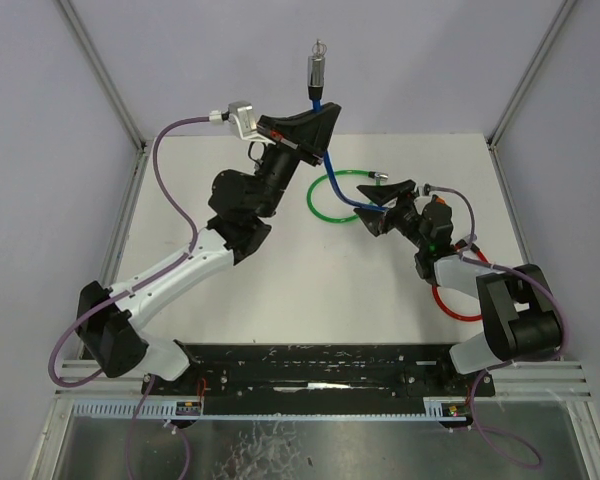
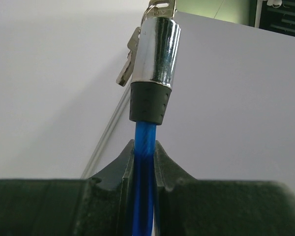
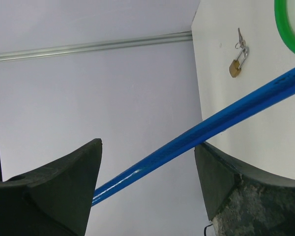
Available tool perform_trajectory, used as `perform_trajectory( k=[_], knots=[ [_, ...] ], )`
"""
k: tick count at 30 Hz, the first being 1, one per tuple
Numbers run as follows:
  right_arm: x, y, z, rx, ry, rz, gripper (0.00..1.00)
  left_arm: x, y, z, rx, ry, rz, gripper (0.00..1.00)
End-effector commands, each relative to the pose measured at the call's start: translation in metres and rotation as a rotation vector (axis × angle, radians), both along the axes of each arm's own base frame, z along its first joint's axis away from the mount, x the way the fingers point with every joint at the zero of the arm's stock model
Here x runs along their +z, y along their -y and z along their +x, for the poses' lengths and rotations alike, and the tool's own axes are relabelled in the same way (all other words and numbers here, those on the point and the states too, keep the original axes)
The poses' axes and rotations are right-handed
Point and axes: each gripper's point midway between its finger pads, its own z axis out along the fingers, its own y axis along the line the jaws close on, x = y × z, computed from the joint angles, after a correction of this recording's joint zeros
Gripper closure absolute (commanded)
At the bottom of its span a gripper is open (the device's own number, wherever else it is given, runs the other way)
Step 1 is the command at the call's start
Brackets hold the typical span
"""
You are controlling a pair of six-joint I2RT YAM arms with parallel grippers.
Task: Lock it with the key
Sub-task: Lock the lock.
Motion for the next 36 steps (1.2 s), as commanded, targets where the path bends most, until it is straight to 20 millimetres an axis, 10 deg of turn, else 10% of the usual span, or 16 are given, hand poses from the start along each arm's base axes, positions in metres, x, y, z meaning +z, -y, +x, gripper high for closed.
perform_trajectory(
  k=[1,19,27,31,36],
  knots=[
    [0.032,0.009,0.016,-0.054,0.072,0.038,0.19,0.043,-0.021,-0.037,-0.057,0.110,-0.126,1.00],
    [0.025,0.031,0.048,-0.138,0.073,0.015,0.26,0.034,-0.043,-0.073,-0.097,0.115,-0.156,1.00],
    [0.042,0.048,0.050,-0.179,0.188,-0.062,0.51,0.009,-0.060,-0.073,-0.029,0.079,-0.140,1.00],
    [0.064,0.048,0.043,-0.156,0.302,-0.160,0.96,-0.011,-0.061,-0.065,0.013,0.041,-0.093,1.00],
    [0.088,0.037,0.032,-0.048,0.437,-0.373,1.00,-0.057,-0.054,-0.044,0.102,-0.026,0.017,1.00]
  ],
)
